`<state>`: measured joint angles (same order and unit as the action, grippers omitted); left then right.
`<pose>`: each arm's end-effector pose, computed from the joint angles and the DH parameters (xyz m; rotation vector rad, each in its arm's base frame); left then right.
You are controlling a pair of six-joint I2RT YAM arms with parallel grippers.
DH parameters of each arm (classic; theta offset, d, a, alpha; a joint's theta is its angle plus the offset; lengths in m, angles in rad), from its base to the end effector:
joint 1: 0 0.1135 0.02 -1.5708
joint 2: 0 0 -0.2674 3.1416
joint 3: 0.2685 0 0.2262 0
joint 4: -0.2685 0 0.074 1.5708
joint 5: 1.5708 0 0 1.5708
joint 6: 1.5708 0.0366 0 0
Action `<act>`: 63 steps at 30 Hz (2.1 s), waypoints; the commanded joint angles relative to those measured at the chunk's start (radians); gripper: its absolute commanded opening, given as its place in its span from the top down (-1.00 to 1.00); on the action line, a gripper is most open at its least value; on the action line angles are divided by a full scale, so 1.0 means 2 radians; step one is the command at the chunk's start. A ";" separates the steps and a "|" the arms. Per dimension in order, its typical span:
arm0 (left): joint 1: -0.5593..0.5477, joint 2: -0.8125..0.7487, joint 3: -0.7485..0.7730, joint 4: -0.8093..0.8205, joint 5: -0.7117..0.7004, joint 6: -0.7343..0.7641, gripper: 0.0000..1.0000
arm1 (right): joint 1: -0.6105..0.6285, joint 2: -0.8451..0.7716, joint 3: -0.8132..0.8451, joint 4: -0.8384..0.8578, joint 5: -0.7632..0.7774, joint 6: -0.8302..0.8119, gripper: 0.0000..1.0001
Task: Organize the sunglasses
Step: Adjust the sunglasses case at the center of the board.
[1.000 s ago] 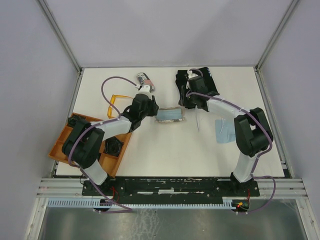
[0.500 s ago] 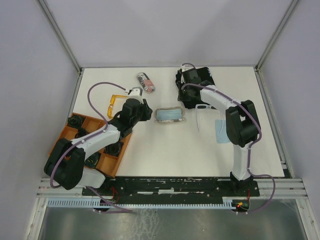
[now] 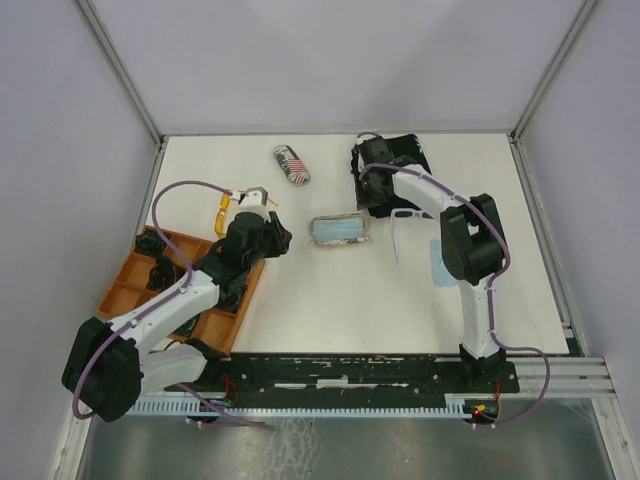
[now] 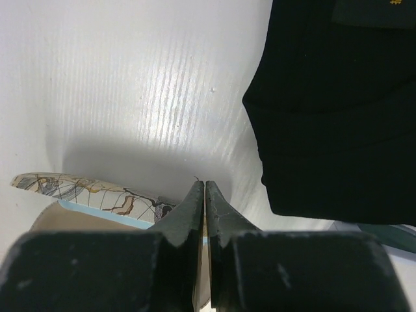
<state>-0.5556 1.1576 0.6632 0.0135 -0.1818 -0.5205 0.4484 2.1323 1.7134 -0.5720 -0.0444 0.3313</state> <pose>0.1994 -0.1160 0.2568 -0.0782 2.0766 -0.4822 0.4018 0.1951 0.2135 -0.1693 2.5945 0.3482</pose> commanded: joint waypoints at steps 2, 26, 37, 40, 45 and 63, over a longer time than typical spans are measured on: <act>0.002 -0.043 -0.020 -0.028 -0.015 -0.025 0.27 | -0.002 0.004 0.031 -0.021 0.000 -0.011 0.81; 0.001 -0.110 -0.047 -0.064 -0.017 -0.037 0.25 | -0.001 -0.062 -0.049 -0.017 -0.039 0.012 0.84; 0.002 -0.127 -0.055 -0.071 -0.012 -0.041 0.24 | 0.014 -0.113 -0.125 0.008 -0.057 0.035 0.84; 0.002 -0.126 -0.055 -0.073 -0.012 -0.041 0.24 | 0.019 -0.122 -0.140 0.014 -0.059 0.039 0.84; 0.001 -0.123 -0.051 -0.071 -0.010 -0.041 0.24 | 0.029 -0.136 -0.164 0.024 -0.061 0.046 0.84; 0.002 -0.123 -0.035 -0.088 -0.016 -0.034 0.23 | 0.041 -0.200 -0.226 0.059 -0.047 0.054 0.75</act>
<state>-0.5556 0.9226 0.5526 -0.1463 -0.2043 -0.5659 0.5293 1.8153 1.2877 -0.5064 -0.1585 0.4313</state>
